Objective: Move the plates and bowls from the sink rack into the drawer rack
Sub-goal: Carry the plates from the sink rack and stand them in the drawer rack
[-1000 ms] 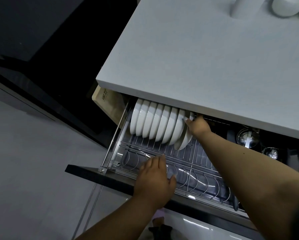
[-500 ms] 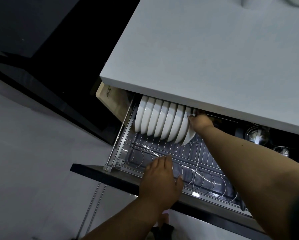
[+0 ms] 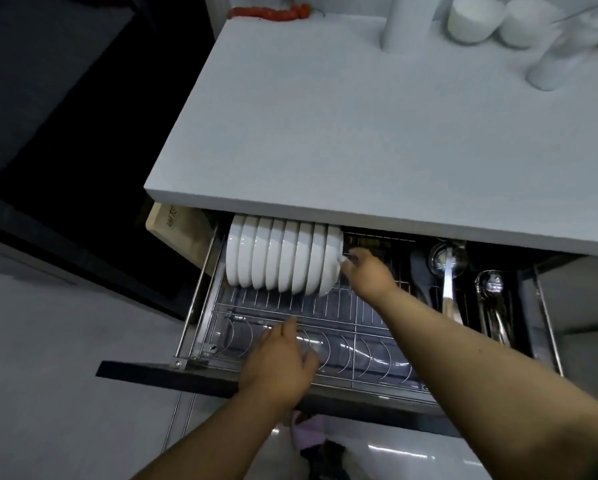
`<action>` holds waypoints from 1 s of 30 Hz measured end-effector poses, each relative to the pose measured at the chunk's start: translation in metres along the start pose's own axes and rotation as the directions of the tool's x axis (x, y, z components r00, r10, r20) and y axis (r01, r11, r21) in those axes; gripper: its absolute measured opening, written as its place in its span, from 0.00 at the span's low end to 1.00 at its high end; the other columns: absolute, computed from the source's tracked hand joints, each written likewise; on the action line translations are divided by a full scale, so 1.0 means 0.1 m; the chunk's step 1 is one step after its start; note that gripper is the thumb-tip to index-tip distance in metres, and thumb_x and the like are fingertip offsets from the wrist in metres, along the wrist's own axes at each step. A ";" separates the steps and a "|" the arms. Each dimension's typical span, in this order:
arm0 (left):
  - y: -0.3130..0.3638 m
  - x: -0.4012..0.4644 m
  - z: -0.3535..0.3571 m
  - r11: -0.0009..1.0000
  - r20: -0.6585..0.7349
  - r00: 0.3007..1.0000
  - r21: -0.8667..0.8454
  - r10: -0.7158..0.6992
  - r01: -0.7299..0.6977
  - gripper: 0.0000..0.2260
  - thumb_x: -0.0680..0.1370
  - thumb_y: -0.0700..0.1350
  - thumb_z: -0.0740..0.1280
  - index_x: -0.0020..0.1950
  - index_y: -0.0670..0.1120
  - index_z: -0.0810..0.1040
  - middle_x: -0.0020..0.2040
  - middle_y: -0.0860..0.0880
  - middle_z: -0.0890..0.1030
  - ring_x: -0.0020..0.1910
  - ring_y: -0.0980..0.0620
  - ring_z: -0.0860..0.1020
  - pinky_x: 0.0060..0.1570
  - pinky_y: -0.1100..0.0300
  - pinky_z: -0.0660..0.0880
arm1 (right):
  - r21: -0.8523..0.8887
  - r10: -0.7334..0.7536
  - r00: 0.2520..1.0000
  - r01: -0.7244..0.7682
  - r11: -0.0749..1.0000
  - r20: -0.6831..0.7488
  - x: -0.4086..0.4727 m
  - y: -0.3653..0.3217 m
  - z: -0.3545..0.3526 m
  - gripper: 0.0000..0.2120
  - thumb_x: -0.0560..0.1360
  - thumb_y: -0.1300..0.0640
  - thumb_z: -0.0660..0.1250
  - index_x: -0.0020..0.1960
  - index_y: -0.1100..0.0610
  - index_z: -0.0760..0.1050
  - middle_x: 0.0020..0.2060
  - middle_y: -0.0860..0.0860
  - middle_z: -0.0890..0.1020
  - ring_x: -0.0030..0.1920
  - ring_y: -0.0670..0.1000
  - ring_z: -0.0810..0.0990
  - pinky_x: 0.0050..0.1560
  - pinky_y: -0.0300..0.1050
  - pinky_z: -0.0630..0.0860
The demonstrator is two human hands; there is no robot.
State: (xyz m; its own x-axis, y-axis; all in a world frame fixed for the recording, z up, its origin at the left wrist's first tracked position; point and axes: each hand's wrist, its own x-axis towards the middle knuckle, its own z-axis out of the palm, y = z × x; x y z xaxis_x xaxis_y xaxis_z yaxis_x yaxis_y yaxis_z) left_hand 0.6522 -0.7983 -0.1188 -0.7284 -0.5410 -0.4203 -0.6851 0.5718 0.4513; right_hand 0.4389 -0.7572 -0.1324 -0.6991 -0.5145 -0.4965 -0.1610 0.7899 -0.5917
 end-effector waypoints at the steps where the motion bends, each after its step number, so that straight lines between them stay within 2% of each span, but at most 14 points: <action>1: 0.03 0.02 0.00 1.000 0.010 1.000 -0.015 -0.010 0.010 0.28 0.79 0.56 0.57 0.76 0.48 0.56 0.72 0.48 0.66 0.69 0.48 0.65 0.63 0.55 0.67 | 0.009 -0.019 1.000 0.019 1.000 -0.010 -0.14 0.05 -0.07 0.25 0.79 0.45 0.59 0.71 0.58 0.65 0.65 0.59 0.74 0.63 0.59 0.74 0.55 0.42 0.69; 3: 0.14 0.06 -0.01 0.999 -0.001 1.000 -0.044 -0.002 0.002 0.26 0.80 0.55 0.58 0.75 0.46 0.58 0.72 0.47 0.67 0.68 0.47 0.67 0.63 0.55 0.68 | 0.030 -0.048 0.998 0.049 0.998 -0.043 -0.40 0.17 -0.22 0.24 0.79 0.46 0.59 0.71 0.58 0.66 0.64 0.57 0.75 0.62 0.57 0.75 0.51 0.39 0.67; 6: 0.43 0.14 0.01 0.996 -0.017 0.998 -0.055 0.065 -0.066 0.23 0.80 0.54 0.58 0.72 0.46 0.63 0.68 0.46 0.71 0.65 0.47 0.70 0.60 0.56 0.69 | 0.059 -0.062 0.991 0.069 0.996 -0.120 -0.76 0.41 -0.49 0.23 0.79 0.46 0.60 0.69 0.57 0.68 0.61 0.56 0.78 0.58 0.54 0.76 0.51 0.40 0.68; 10: 1.00 0.18 0.08 0.984 -0.017 0.986 -0.060 0.168 -0.169 0.21 0.80 0.53 0.59 0.71 0.46 0.65 0.60 0.45 0.76 0.56 0.47 0.75 0.55 0.54 0.73 | 0.146 -0.008 0.970 0.045 0.988 -0.242 -1.19 0.80 -0.94 0.21 0.79 0.47 0.61 0.68 0.55 0.70 0.57 0.52 0.79 0.52 0.49 0.75 0.50 0.40 0.68; 12: 1.32 0.17 0.15 0.974 -0.017 0.974 -0.042 0.224 -0.225 0.21 0.80 0.53 0.59 0.71 0.45 0.65 0.61 0.45 0.76 0.57 0.47 0.75 0.55 0.55 0.73 | 0.180 0.021 0.950 0.038 0.983 -0.313 -1.40 1.01 -1.18 0.19 0.79 0.48 0.62 0.66 0.55 0.71 0.53 0.52 0.79 0.52 0.50 0.77 0.49 0.42 0.71; 15: 1.87 0.08 0.33 0.945 -0.007 0.945 -0.015 0.327 -0.327 0.20 0.80 0.51 0.59 0.70 0.45 0.65 0.62 0.45 0.76 0.59 0.47 0.75 0.53 0.58 0.70 | 0.213 0.070 0.911 0.021 0.977 -0.407 -1.74 1.37 -1.55 0.13 0.78 0.50 0.62 0.59 0.54 0.75 0.46 0.51 0.80 0.45 0.49 0.77 0.43 0.41 0.70; 17: 2.24 -0.01 0.50 0.920 0.020 0.920 -0.014 0.392 -0.392 0.19 0.80 0.51 0.59 0.70 0.46 0.66 0.61 0.46 0.76 0.57 0.48 0.75 0.50 0.59 0.70 | 0.225 0.106 0.886 -0.001 0.974 -0.451 -1.94 1.65 -1.80 0.12 0.78 0.49 0.62 0.58 0.54 0.76 0.44 0.48 0.79 0.44 0.48 0.77 0.42 0.41 0.70; 19: 2.62 -0.11 0.70 0.892 0.048 0.891 -0.009 0.452 -0.452 0.19 0.80 0.50 0.60 0.69 0.47 0.66 0.58 0.47 0.76 0.54 0.48 0.75 0.47 0.59 0.70 | 0.240 0.144 0.850 -0.021 0.971 -0.506 -2.15 1.98 -2.03 0.12 0.78 0.49 0.62 0.58 0.53 0.76 0.45 0.45 0.77 0.48 0.48 0.77 0.45 0.40 0.68; 21: 3.01 -0.23 0.93 0.862 0.077 0.859 -0.009 0.507 -0.508 0.19 0.79 0.50 0.61 0.68 0.46 0.68 0.57 0.47 0.77 0.54 0.47 0.76 0.50 0.58 0.72 | 0.276 0.185 0.814 -0.031 0.961 -0.551 -2.38 2.32 -2.25 0.13 0.78 0.49 0.63 0.58 0.53 0.76 0.48 0.46 0.77 0.51 0.48 0.77 0.48 0.39 0.68; 24: 3.59 -0.46 1.27 0.812 0.113 0.807 0.006 0.580 -0.584 0.18 0.78 0.51 0.61 0.67 0.46 0.70 0.58 0.46 0.77 0.57 0.46 0.75 0.55 0.57 0.72 | 0.314 0.243 0.768 -0.058 0.948 -0.592 -2.73 2.81 -2.54 0.12 0.78 0.48 0.62 0.58 0.52 0.76 0.52 0.47 0.78 0.50 0.47 0.77 0.49 0.40 0.70; 30: 4.66 -0.88 1.98 0.688 0.199 0.678 0.022 0.708 -0.725 0.19 0.79 0.50 0.60 0.67 0.44 0.69 0.61 0.43 0.76 0.59 0.45 0.74 0.57 0.57 0.70 | 0.356 0.342 0.646 -0.116 0.927 -0.683 -3.38 3.78 -3.09 0.09 0.78 0.48 0.63 0.52 0.51 0.77 0.48 0.47 0.78 0.46 0.46 0.75 0.45 0.38 0.66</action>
State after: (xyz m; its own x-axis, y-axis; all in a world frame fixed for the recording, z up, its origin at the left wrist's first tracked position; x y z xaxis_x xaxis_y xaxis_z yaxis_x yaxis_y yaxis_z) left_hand 0.3970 -0.3623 -0.0272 -0.9793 0.1609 -0.1226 0.0565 0.7995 0.5980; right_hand 0.3994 -0.1816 0.0078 -0.9820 0.1661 -0.0895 0.1792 0.6735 -0.7172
